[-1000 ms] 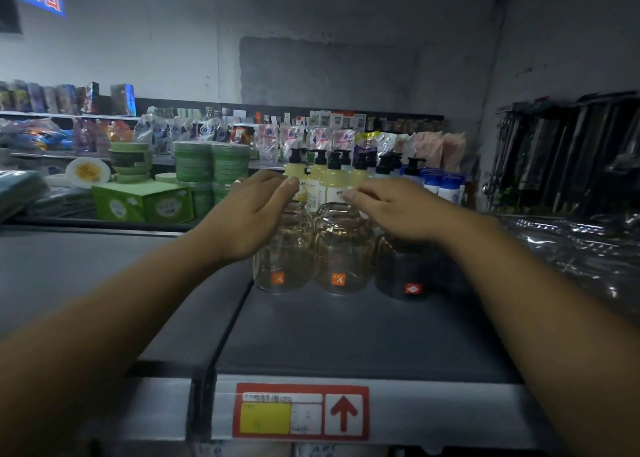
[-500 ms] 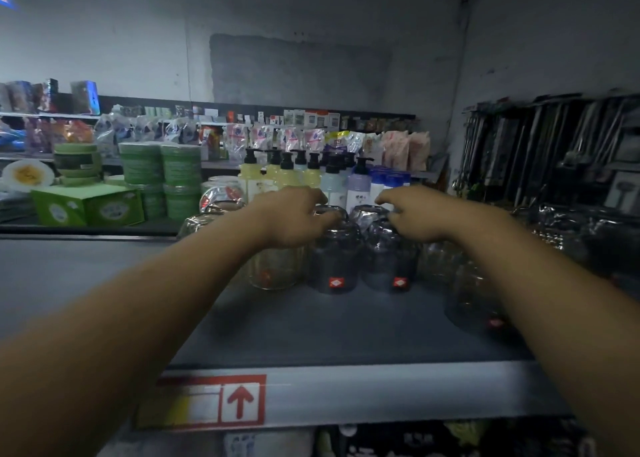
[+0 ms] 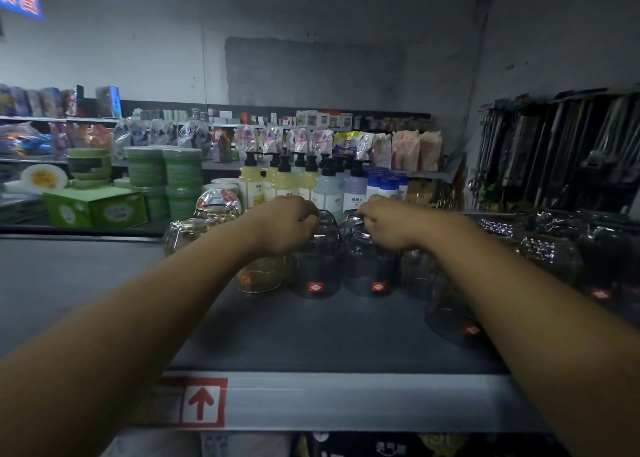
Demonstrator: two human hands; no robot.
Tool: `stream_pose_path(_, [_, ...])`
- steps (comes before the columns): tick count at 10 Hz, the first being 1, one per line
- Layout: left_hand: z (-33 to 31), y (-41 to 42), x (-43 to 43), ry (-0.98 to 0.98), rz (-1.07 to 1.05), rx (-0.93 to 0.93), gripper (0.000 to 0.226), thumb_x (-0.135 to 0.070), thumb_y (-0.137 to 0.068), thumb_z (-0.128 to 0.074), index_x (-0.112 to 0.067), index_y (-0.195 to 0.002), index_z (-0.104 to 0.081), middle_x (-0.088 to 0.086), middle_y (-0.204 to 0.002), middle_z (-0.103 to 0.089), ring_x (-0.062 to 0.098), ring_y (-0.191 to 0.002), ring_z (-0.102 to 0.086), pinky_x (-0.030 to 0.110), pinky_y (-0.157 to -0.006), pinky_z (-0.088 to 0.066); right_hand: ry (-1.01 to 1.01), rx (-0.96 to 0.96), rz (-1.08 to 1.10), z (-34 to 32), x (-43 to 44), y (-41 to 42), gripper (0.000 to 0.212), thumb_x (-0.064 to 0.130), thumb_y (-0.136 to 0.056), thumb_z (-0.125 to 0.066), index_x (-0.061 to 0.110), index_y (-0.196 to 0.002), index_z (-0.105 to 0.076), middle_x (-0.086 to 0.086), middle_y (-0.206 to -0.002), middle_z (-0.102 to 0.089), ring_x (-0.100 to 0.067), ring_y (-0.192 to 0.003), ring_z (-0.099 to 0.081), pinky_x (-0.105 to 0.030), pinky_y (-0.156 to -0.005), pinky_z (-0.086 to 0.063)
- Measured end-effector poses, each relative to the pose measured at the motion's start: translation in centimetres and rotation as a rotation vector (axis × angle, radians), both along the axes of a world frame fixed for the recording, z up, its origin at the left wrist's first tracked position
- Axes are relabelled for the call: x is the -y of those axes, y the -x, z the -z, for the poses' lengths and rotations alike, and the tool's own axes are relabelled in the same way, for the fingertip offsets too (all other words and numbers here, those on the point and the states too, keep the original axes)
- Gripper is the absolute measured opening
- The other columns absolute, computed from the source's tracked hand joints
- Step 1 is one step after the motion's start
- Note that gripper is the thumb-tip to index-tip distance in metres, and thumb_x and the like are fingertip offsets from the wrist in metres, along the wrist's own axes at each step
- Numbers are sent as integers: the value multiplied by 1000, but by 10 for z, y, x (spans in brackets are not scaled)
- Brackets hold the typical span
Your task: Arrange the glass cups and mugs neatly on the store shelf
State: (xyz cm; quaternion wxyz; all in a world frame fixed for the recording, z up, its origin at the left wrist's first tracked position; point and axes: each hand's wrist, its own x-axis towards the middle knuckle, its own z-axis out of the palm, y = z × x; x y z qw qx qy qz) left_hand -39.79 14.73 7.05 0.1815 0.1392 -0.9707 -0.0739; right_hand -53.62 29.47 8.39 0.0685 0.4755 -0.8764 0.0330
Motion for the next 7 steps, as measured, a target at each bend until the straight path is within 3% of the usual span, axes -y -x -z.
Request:
stream_pose_path(4, [1,2,-1,1,-12,-26,36,-23,-103,-42,-2,-118,-67,17,-120,-67,33,-110,-62,47,-97,-51,-7,-72,6,2,4,2,24,10,-101,-44,1,-116,-61,-16,-114,-59,-27,-92,-57,-31,-68,-41])
stream_pose_path(6, [0,-1,-8,160,-67,-63,40,-40,-102,-43,-16,-122,-68,7,-122,-65,27,-109,-62,48,-98,-50,14,-130,4,2,-5,-4,15,11,-99,-45,12,-106,-58,-10,-102,-59,-27,-88,-58,-34,-67,-45])
stream_pose_path(7, [6,-7,-22,184,-49,-174,40,-44,-101,-44,-20,-125,-66,4,-123,-63,27,-109,-62,47,-98,-49,95,-164,-27,4,-18,-14,20,16,-99,-44,15,-113,-58,-8,-109,-60,-27,-92,-59,-42,-79,-54])
